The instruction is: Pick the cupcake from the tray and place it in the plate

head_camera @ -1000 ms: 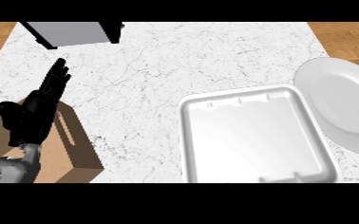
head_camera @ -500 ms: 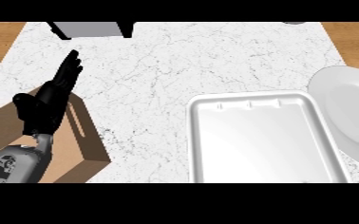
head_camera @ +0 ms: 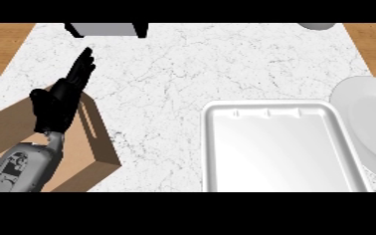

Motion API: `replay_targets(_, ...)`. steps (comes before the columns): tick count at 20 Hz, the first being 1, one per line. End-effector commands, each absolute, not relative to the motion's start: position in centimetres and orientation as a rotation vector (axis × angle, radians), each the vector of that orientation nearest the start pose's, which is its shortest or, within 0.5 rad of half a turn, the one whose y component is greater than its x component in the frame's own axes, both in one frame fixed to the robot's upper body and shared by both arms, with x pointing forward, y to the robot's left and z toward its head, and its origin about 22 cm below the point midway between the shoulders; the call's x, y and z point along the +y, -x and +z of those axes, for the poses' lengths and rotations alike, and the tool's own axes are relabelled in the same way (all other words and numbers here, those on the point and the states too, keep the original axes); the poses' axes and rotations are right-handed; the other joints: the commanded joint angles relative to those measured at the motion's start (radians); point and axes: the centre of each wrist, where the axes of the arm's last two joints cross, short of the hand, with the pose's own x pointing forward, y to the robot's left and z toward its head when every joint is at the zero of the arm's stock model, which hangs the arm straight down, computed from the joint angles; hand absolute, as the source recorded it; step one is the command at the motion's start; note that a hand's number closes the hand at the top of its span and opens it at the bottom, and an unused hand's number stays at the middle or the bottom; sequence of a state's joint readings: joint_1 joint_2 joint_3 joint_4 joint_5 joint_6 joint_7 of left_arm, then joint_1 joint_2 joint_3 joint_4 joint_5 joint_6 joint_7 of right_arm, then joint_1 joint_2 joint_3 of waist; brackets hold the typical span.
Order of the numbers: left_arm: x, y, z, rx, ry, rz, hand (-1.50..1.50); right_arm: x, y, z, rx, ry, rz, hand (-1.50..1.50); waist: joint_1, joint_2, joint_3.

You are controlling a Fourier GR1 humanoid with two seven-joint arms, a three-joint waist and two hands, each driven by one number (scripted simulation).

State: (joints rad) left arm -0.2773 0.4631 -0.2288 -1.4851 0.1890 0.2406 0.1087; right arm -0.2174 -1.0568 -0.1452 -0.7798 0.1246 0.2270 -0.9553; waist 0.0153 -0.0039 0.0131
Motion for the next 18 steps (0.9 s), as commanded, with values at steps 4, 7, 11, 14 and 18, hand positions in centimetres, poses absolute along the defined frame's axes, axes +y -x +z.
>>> replay_targets(4,23.9,-29.7,4.9,-1.578,-0.199,-0.240,0.00,-52.6,-26.4,10.4,-1.657,0.687,1.156,1.50,0.002,0.010,-0.012)
replay_targets(7,25.3,-29.3,5.5,-1.560,-0.210,-0.227,0.00,-50.1,-26.8,7.3,-1.623,0.713,1.201,1.50,-0.004,0.005,-0.013)
replay_targets(11,24.8,-29.3,5.0,-1.556,-0.201,-0.231,0.00,-48.8,-29.3,5.2,-1.486,0.611,1.118,-1.50,0.019,0.012,-0.012)
replay_targets(14,25.4,-30.4,5.1,-1.571,-0.214,-0.220,0.00,-48.3,-28.2,2.1,-1.486,0.484,1.055,-1.50,-0.001,0.011,-0.012)
replay_targets(18,25.0,-30.5,4.4,-1.558,-0.224,-0.228,0.00,-44.8,-31.3,1.6,-1.490,0.452,1.045,-1.50,-0.004,0.008,-0.013)
